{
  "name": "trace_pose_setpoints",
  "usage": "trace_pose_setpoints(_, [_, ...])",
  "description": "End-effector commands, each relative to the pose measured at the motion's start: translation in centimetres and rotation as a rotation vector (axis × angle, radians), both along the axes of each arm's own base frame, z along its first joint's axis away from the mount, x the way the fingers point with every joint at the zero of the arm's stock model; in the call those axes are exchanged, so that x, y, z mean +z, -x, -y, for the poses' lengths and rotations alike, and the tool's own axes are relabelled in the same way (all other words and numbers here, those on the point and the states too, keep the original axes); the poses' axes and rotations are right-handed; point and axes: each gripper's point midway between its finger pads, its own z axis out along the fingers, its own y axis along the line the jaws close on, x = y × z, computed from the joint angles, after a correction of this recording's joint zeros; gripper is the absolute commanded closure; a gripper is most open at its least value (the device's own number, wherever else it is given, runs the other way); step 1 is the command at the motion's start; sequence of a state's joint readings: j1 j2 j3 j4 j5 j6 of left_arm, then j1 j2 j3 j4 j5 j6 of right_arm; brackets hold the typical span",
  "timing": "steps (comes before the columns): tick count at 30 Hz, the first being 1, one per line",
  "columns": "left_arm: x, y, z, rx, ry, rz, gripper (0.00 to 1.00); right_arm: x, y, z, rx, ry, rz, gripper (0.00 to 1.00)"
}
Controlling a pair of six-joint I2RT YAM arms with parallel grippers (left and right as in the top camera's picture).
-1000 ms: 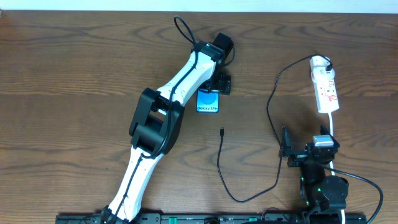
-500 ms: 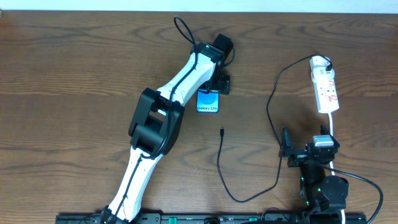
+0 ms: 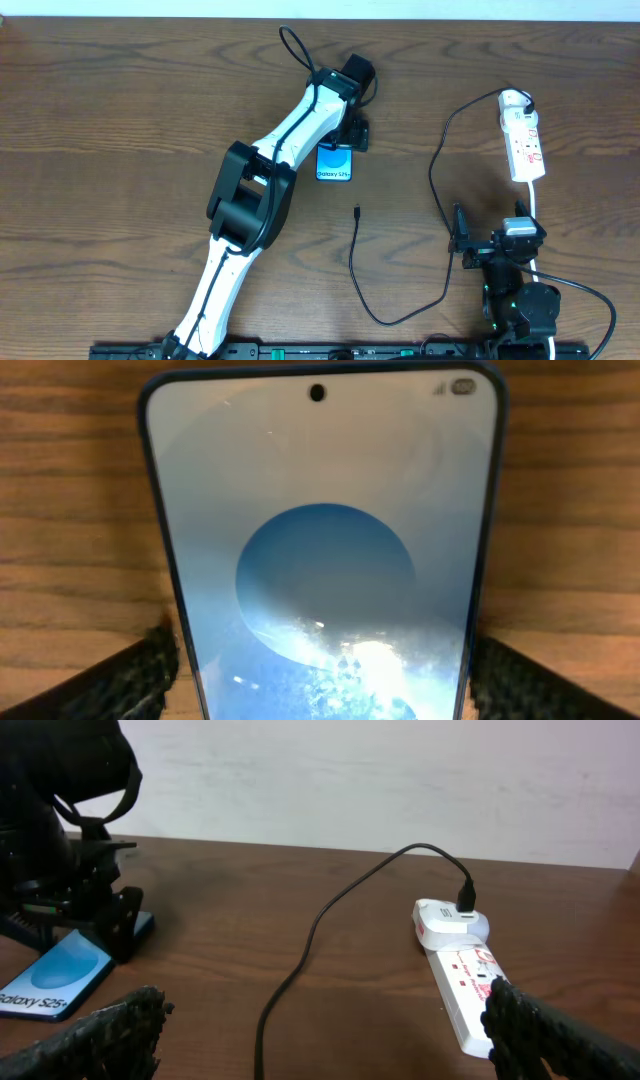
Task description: Plug charger to phone and switch on socket
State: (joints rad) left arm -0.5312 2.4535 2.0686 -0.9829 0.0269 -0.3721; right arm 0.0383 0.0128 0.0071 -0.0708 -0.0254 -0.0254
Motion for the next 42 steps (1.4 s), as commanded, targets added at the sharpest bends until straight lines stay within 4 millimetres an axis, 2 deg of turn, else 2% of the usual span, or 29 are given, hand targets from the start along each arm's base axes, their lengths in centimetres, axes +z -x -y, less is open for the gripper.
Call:
trace_pose_setpoints(1, [-1.8,0.9,-1.1,0.017,-0.039,-0.044,0.18,-0.1,0.0,0.2,-0.011,-0.012,-0.003,0.01])
trace_pose_setpoints(15, [-1.3,1.1,-1.2,0.018,-0.042,-0.051,0.2,-0.1,0.0,0.2,-0.011,-0.013,-0.002,0.01])
trace_pose_setpoints(20, [0.4,0.8,-1.0,0.019,-0.021,-0.023,0.2,-0.1,0.0,0.2,-0.011,-0.013,-0.002,0.01])
trace_pose_setpoints(26, [4.1,0.9,0.0,0.012,0.056,0.007,0.2,-0.1,0.0,0.2,-0.011,-0.013,-0.003,0.01])
trace_pose_setpoints(30, [5.9,1.5,0.5,0.005,0.103,0.0,0.2,-0.1,0.0,0.2,-0.011,-0.012,-0.003,0.01])
trace_pose_setpoints(35, [7.0,2.2,0.9,-0.001,0.14,-0.02,0.2,-0.1,0.0,0.2,-0.011,-0.013,-0.002,0.01])
trace_pose_setpoints(42, [6.9,2.1,0.9,-0.001,0.133,-0.014,0.2,-0.1,0.0,0.2,-0.011,-0.012,-0.003,0.01])
